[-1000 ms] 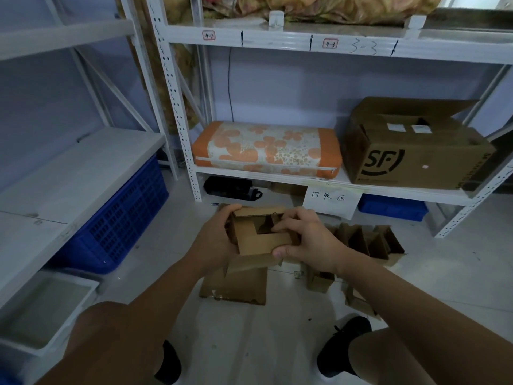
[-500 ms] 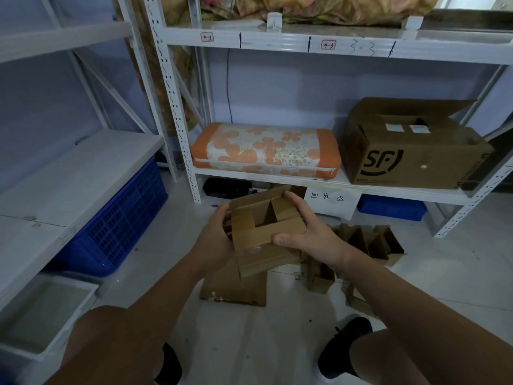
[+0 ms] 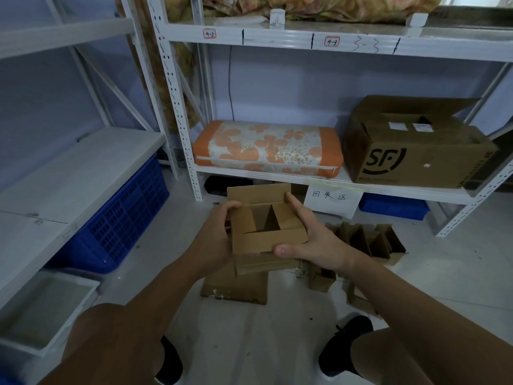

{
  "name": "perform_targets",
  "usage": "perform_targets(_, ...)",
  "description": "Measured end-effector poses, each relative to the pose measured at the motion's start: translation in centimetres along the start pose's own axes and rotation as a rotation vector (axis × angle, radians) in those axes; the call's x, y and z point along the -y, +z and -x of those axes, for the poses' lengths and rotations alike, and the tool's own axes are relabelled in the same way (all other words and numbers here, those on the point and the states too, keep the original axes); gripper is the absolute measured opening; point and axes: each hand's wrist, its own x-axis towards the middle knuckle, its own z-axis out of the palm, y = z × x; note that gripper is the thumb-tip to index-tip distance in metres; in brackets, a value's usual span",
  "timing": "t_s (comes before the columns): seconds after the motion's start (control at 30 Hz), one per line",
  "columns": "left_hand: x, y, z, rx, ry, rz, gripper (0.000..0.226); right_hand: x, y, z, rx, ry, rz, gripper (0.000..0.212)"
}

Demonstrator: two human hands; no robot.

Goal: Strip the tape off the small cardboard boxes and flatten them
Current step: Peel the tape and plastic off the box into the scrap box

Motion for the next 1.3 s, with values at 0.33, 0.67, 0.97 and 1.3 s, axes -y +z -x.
perform_targets(0.33, -0.3, -1.3, -1.1, 0.086, -0.075, -0.113, 0.148, 0.6, -1.4, 0.1, 0.045, 0.02, 0.081, 0.131)
perform_targets(0.67, -1.0, -1.7, -1.6, 0.172, 0.054, -0.309, 0.127, 0.0, -2.4, -0.1, 0.059, 0.05, 0.151, 0.138)
perform_targets(0.97, -0.6, -2.6, -2.1, 0.316, 0.093, -0.532, 0.108, -0.3, -1.7, -0.7, 0.091, 0.048, 0.172, 0.138)
perform_targets(1.3, 0.3, -1.7, -1.2, 0.029, -0.019, 0.007, 0.112, -0.5, -2.6, -0.7, 0.066, 0.079, -0.027, 0.122)
